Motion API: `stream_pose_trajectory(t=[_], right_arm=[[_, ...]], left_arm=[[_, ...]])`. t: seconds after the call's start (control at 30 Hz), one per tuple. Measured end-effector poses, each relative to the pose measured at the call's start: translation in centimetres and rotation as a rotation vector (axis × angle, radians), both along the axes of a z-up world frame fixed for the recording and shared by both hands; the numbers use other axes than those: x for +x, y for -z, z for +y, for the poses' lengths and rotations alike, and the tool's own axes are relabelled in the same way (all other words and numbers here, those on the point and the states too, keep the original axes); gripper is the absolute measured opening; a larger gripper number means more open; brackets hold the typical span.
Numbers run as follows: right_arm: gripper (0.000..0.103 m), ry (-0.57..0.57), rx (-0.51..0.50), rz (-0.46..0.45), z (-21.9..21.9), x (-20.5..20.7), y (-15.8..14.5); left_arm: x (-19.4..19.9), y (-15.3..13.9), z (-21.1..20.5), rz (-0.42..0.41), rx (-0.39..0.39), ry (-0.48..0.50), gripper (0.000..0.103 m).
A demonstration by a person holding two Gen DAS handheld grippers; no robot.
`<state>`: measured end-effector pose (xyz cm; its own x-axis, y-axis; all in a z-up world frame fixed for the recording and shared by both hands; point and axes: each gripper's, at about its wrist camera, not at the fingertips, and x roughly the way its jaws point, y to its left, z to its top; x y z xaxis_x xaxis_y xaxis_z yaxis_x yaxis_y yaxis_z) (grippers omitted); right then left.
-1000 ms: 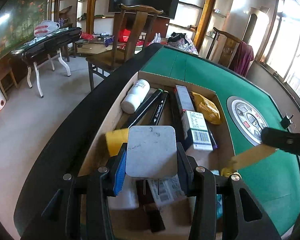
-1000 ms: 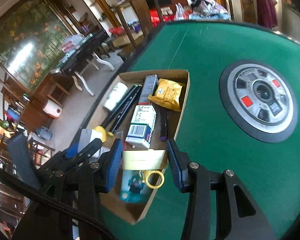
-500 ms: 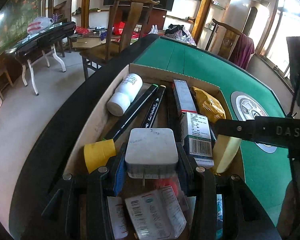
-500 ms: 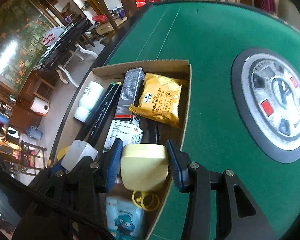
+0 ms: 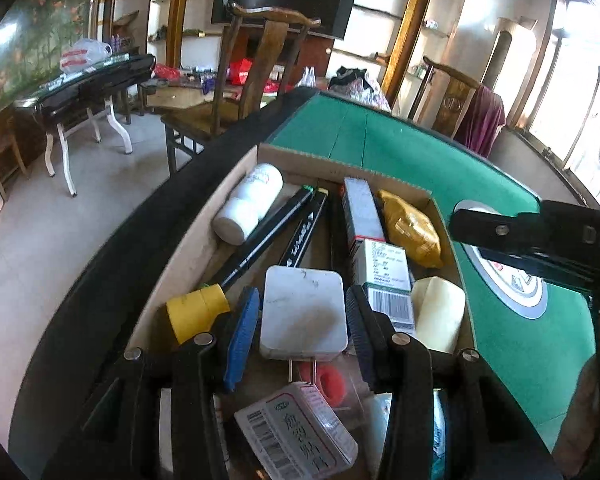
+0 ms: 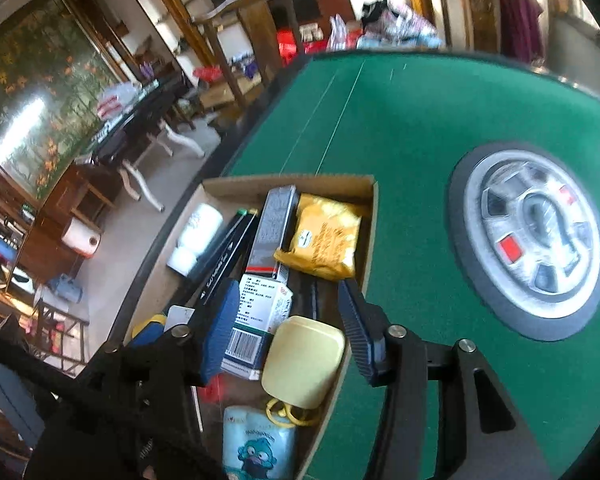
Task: Organize objects
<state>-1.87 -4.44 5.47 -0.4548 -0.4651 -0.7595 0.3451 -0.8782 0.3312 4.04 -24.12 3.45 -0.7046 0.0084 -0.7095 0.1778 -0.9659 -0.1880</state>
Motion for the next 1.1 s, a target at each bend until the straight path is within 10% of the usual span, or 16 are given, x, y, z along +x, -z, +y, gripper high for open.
stream_pose_trajectory(t=[0.57,1.1], right_arm=[[0.058,0.009,0.069,0.084,2.2,6.1,-0.2],[0.058,0.016,0.118,0.133,3.6,10.5,0.5]], left_arm=[[5.3,-4.5,1.3,0.116,-0.081,-0.089,0.042],[10.0,-7.5,3.3,0.246,-0.231,-0.229,0.079]])
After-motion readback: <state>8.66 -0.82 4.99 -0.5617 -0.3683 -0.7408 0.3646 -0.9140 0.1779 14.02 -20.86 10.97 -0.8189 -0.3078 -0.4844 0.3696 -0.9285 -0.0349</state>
